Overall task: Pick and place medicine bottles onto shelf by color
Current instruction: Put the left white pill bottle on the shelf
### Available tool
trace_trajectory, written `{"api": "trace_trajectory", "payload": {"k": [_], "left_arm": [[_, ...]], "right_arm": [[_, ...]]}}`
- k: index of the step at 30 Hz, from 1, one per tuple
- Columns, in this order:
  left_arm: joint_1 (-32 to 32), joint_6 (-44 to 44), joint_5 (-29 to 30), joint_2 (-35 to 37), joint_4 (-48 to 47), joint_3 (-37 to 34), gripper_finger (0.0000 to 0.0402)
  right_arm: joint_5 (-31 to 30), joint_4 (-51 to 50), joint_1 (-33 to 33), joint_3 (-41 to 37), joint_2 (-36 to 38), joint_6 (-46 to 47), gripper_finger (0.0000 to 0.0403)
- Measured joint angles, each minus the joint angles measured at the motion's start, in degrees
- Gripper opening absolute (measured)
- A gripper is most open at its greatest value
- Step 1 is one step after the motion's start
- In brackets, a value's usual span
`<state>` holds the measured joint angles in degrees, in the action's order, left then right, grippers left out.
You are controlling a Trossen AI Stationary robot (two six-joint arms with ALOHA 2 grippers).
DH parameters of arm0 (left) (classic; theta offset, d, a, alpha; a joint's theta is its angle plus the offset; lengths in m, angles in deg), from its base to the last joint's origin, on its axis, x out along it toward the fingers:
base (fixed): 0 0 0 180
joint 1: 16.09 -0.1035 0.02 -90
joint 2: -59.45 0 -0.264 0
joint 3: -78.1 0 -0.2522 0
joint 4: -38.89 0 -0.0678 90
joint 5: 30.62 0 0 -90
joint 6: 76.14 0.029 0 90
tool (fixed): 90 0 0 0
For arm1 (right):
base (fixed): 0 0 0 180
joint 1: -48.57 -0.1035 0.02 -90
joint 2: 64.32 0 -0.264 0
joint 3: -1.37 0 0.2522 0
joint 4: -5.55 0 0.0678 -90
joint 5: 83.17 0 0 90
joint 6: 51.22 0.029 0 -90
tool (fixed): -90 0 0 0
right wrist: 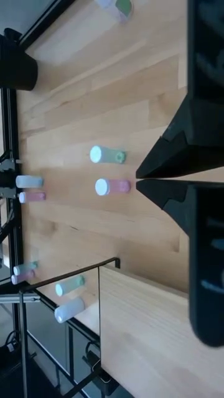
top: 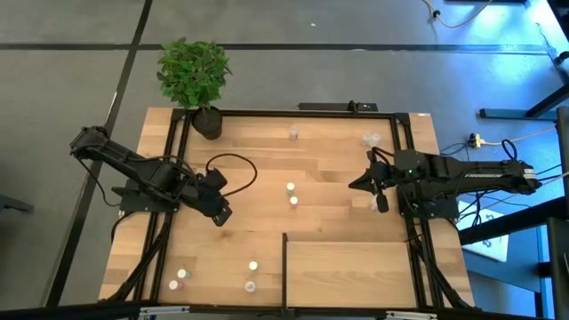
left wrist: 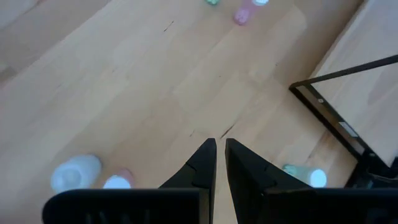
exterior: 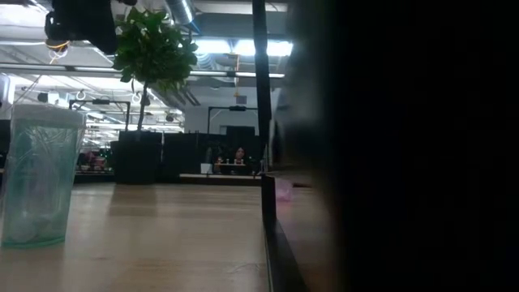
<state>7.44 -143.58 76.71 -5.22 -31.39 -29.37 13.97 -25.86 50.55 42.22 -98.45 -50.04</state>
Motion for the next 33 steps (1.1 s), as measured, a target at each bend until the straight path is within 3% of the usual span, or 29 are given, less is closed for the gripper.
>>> {"api": "trace_trajectory", "payload": {"k": [5, 8, 13, 18, 25, 33], "left_arm": [[0.00, -7.74, -0.35, 0.06, -3.46, 0.00, 0.0034], [-0.03, -12.00, -1.06, 0.08, -4.43, 0.00, 0.0056], [-0.81, -13.74, -1.65, 0.08, -4.42, 0.00, 0.0126], [-2.68, -24.14, -5.08, -0.34, -5.64, 0.00, 0.0205], [-3.31, -27.18, -5.74, -3.44, -9.11, -0.07, 0.0294], [-5.56, -29.85, -4.78, -7.43, -14.98, -0.07, 0.0319]], "right_arm": [[0.00, 0.04, 0.00, 0.00, 0.02, -0.03, 0.0018], [0.00, 0.02, 0.00, 0.00, 0.02, 0.04, 0.0018], [0.00, 0.02, 0.00, 0.00, 0.02, 0.02, 0.0018], [0.00, 0.00, 0.00, 0.00, 0.02, 0.01, 0.0018], [0.00, 0.13, -0.02, -0.02, 0.02, -0.11, 0.0018], [0.00, 0.04, -0.02, -0.02, 0.02, -0.01, 0.0018]]}}
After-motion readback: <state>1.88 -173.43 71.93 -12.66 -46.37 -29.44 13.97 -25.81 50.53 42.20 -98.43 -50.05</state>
